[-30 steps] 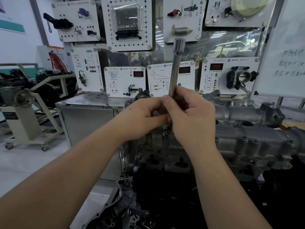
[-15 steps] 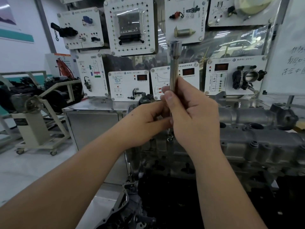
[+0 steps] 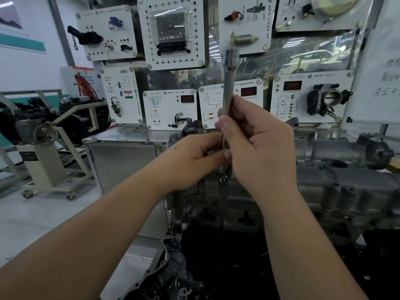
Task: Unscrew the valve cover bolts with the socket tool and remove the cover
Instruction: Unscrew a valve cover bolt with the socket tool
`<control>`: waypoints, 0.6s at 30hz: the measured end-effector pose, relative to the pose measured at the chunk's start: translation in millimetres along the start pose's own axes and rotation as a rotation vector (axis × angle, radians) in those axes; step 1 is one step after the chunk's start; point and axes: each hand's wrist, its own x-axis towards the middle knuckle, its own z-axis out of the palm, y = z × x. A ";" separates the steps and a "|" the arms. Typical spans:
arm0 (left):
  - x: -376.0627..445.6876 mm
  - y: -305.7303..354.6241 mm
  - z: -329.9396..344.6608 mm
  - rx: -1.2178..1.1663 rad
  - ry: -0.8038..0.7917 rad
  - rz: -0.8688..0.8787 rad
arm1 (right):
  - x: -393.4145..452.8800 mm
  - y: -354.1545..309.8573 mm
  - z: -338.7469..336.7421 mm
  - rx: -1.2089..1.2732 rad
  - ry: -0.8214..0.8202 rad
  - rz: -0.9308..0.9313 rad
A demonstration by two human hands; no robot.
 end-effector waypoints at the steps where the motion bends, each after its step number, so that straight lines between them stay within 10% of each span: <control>1: -0.7 0.3 -0.3 -0.008 -0.001 0.002 | -0.6 -0.3 0.4 0.012 -0.016 0.014; 18: -2.4 -1.7 -2.4 -0.026 0.011 -0.039 | 1.0 -0.2 -1.5 -0.006 -0.033 0.038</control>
